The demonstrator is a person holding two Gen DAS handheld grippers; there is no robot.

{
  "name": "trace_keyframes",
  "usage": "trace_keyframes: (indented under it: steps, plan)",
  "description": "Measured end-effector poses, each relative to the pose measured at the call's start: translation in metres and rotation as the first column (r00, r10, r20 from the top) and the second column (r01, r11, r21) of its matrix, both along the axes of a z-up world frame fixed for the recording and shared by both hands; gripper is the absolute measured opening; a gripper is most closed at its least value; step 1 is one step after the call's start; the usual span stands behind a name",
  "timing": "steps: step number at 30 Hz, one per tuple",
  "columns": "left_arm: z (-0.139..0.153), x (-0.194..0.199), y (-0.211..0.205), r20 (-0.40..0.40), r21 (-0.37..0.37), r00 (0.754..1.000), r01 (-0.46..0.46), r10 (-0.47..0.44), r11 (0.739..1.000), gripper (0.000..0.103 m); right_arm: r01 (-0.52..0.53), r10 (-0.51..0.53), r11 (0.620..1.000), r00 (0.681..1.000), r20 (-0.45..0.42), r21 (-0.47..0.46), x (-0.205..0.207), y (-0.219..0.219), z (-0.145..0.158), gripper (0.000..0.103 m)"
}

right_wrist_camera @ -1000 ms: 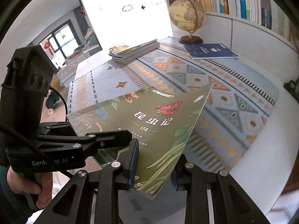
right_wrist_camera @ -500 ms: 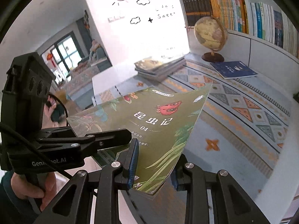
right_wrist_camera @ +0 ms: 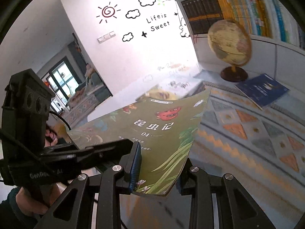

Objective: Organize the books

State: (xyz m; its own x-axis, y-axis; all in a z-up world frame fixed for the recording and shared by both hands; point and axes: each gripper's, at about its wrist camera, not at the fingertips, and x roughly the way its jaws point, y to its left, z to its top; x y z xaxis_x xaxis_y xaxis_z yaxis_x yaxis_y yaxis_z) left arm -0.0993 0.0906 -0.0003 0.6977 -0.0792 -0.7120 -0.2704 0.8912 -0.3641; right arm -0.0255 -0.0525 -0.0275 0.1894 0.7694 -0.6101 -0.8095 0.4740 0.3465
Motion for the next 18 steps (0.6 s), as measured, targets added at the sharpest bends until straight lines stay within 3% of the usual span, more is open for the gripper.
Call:
trace_keyframes:
  steps: [5,9,18]
  plan:
    - [-0.002,0.037,0.064,0.018,-0.029,1.0,0.024,-0.024,0.999,0.029,0.046,-0.046,0.999,0.999,-0.004,0.007,0.035,0.061,0.003,0.03]
    - [-0.013,0.062,0.108,0.014,-0.07,0.998,0.063,-0.062,0.996,0.029,0.118,-0.117,0.993,0.99,-0.073,0.012,0.065,0.104,-0.008,0.031]
    - [-0.047,0.112,0.186,-0.026,-0.151,0.98,0.194,-0.2,0.969,0.03,0.279,-0.282,0.959,0.954,-0.1,-0.045,0.091,0.171,-0.032,0.031]
